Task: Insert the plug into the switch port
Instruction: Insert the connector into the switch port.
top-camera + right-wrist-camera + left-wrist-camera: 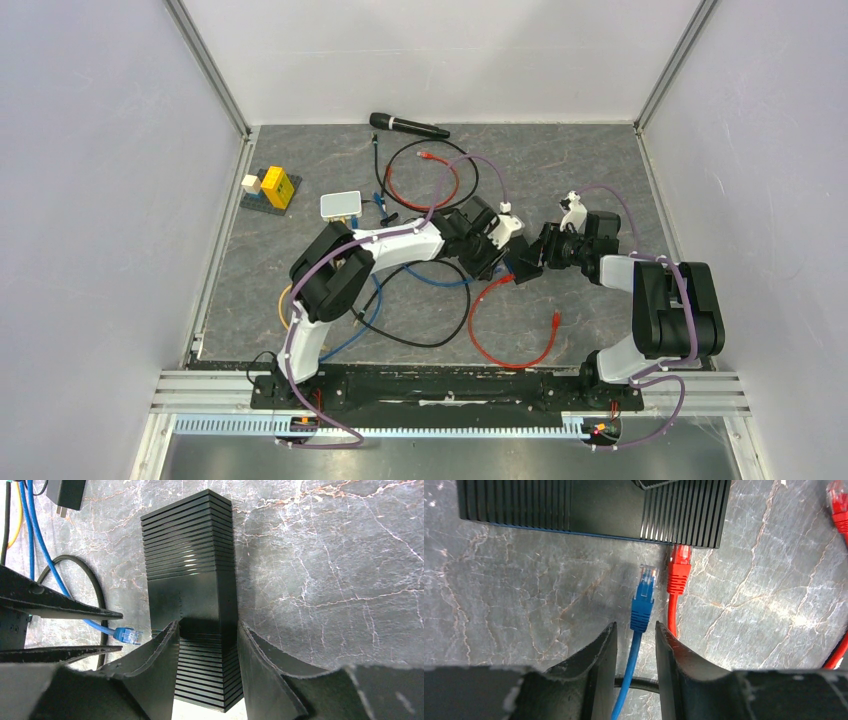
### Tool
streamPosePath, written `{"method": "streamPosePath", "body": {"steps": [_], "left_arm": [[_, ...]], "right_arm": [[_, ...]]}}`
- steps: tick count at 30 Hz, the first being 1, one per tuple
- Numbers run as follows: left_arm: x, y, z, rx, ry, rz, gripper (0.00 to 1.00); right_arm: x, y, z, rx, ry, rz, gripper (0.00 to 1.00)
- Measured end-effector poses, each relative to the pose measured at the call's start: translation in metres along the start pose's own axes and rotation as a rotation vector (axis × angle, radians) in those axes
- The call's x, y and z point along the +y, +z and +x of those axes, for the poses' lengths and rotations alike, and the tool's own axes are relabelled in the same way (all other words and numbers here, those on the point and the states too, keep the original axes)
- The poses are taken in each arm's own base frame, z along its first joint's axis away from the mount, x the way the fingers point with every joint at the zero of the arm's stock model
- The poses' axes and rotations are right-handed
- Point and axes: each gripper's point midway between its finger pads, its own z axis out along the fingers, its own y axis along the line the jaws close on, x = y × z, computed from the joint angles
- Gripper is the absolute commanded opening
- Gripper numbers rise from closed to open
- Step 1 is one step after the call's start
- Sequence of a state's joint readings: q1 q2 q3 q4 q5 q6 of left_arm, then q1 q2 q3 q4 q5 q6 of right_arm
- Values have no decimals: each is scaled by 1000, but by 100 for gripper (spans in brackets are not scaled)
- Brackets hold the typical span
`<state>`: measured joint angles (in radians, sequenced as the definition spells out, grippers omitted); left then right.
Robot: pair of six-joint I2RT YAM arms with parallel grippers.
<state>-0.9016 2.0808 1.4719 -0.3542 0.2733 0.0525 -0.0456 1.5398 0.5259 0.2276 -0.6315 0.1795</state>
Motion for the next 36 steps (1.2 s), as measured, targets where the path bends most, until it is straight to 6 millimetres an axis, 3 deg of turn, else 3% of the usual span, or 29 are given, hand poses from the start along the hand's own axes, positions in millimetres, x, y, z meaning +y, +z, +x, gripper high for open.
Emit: {"method": "streamPosePath", "body": {"steps": [6,14,20,28,36], "left_arm": [[5,-2,-7,-32,-11,26,28],[0,-2,-8,-43,-10,61,29],[-3,0,-3,-37,-6,79,2],[6,2,-1,-30,3,19,2],[15,0,-13,-44,39,-89,2]], "right_arm": [[0,0,0,0,-1,-1,46],[0,0,0,0,-2,-1,45],[0,0,0,0,-4,-1,45],[0,0,0,0,-4,-1,45],[0,0,0,1,-3,-3,45]]}}
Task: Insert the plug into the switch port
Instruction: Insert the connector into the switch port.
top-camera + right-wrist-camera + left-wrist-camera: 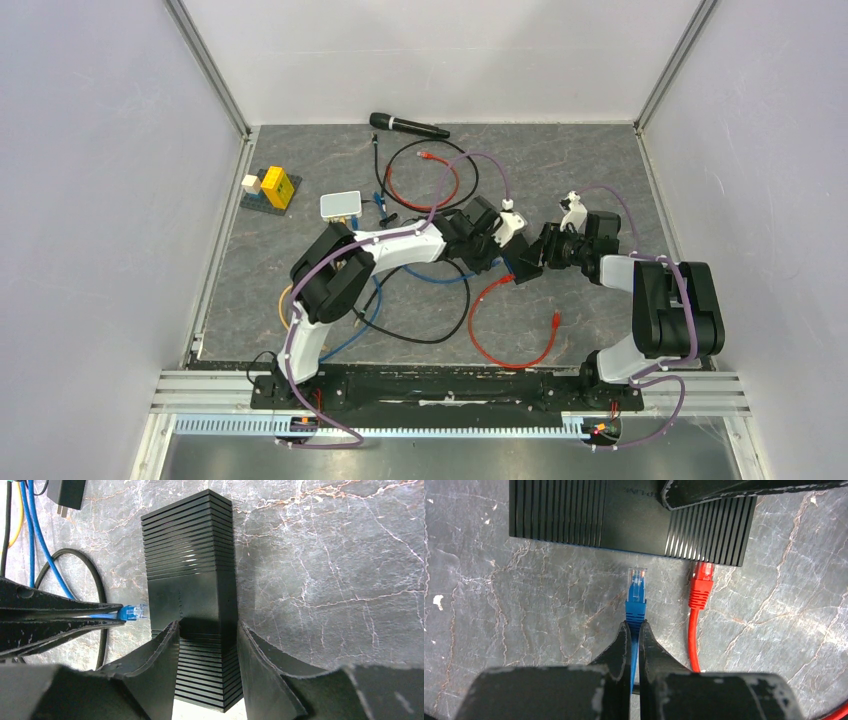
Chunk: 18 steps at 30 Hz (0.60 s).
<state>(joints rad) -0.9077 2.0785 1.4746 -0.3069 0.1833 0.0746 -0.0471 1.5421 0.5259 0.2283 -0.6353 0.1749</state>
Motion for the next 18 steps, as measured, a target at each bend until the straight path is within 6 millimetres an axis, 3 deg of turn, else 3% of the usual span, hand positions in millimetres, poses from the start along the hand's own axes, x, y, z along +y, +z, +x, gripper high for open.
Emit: {"method": "streamPosePath", "body": {"steps": [9,18], "left_arm": [[-19,10,4,-11,61,-25,2],[-18,10,2,-18,68,-46,2]], "right_arm": [[0,0,0,1,2,-5,45],[0,0,0,0,2,-6,45]]}}
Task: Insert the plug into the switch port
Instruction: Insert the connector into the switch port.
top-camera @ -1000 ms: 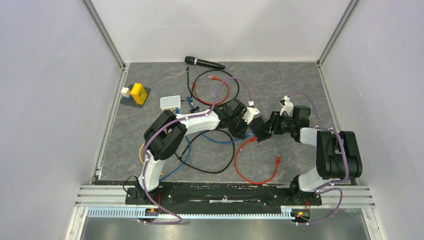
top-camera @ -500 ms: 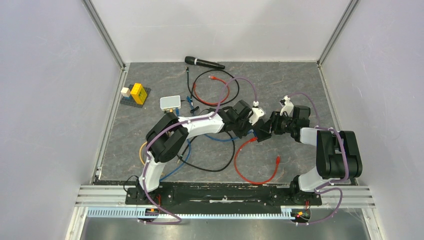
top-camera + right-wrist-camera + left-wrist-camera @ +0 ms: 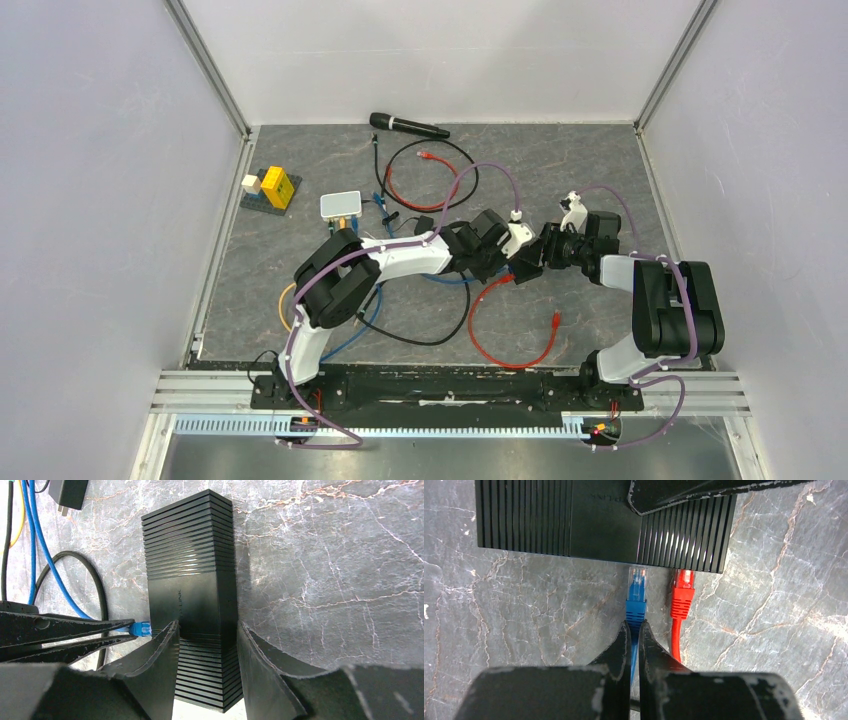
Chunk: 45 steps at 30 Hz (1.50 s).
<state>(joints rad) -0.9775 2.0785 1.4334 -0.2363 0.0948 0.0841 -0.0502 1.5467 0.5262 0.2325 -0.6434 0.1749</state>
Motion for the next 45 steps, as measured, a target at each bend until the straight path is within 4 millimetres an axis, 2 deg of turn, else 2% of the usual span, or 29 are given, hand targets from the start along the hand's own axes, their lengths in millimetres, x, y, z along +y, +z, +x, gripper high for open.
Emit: {"method": "streamPosePath", "body": {"steps": [29,45], "left_arm": [[-2,1,-2,-4,15,-32,2],[1,4,-1,-1,15,-50,2]], "right_arm": [[3,1,3,-3,9,-25,44],[7,4,7,-54,35,-101,44]]}}
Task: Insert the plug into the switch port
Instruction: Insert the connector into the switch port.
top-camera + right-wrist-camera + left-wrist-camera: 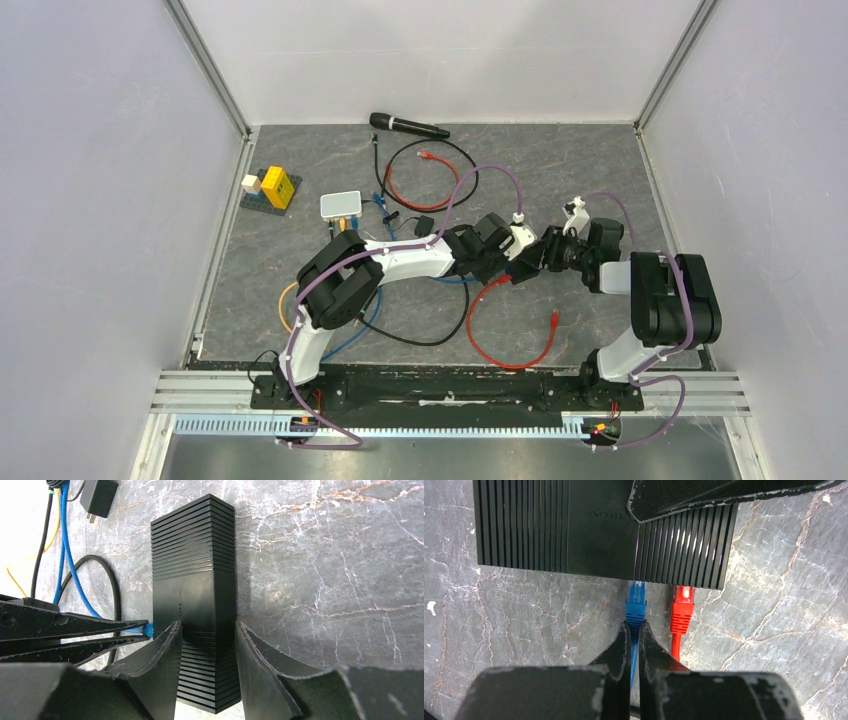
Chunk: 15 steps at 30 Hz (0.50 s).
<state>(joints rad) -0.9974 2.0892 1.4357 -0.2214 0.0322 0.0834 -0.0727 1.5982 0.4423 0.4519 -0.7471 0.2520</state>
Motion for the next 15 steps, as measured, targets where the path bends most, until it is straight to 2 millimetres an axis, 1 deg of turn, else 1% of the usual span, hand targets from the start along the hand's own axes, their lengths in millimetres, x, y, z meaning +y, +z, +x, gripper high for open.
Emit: {"method": "streamPosePath", "body": {"steps": [7,15], "left_arm": [[4,2,1,2,2,-24,2],[8,4,-2,-10,16,-43,2]], "right_arm": [[0,4,-1,-13,-8,-31,44],[-1,10,-2,-27,-28,-44,43]]}}
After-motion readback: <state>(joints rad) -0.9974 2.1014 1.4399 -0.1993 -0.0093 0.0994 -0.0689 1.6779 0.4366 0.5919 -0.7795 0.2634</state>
